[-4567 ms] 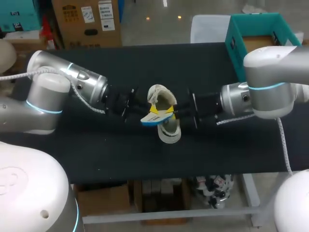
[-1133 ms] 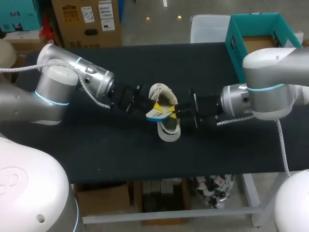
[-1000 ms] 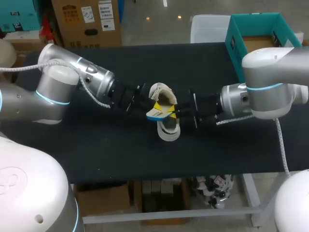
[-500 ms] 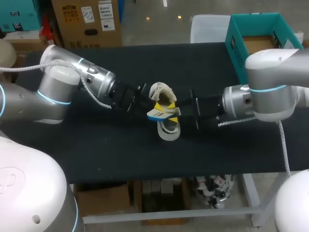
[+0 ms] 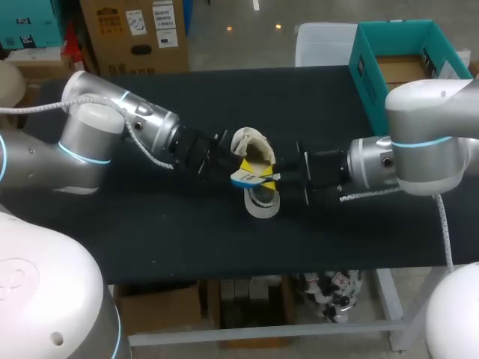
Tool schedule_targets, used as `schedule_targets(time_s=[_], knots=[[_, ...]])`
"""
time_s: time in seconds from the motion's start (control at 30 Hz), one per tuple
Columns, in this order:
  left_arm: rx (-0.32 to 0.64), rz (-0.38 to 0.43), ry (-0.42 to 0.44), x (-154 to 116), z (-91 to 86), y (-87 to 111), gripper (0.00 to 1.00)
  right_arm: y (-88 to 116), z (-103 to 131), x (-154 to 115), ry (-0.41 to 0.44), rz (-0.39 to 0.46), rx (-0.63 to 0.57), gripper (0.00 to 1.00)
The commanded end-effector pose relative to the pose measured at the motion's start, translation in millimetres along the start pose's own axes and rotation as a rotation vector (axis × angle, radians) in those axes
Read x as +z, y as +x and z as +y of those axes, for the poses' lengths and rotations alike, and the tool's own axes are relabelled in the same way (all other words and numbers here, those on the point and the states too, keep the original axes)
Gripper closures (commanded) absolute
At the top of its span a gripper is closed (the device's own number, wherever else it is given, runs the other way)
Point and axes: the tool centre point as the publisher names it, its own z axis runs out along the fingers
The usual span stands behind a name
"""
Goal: Open the shoe tongue, take the insole out of the shoe, put the insole back into the shoe, and pack the shoe into the shoebox
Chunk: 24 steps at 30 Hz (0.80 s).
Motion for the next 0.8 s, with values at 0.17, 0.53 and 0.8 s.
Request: schedule_targets(time_s=[0.17, 0.53, 0.8], knots=[[-0.003, -0.008, -0.004, 0.4, -1.1, 3.4, 1.0, -0.1, 5.4, 7.1, 0.018, 0.003, 0.001, 1.0], [0.029, -0.004, 0.021, -6.1, -19.5, 1.9, 0.57, -0.6, 5.7, 5.2, 0.003, 0.007, 0.006, 1.0], [0.055, 0.003, 0.033, -8.9, -30.3, 2.2, 0.65, -0.6, 6.4, 3.7, -0.003, 0.007, 0.009, 1.0]])
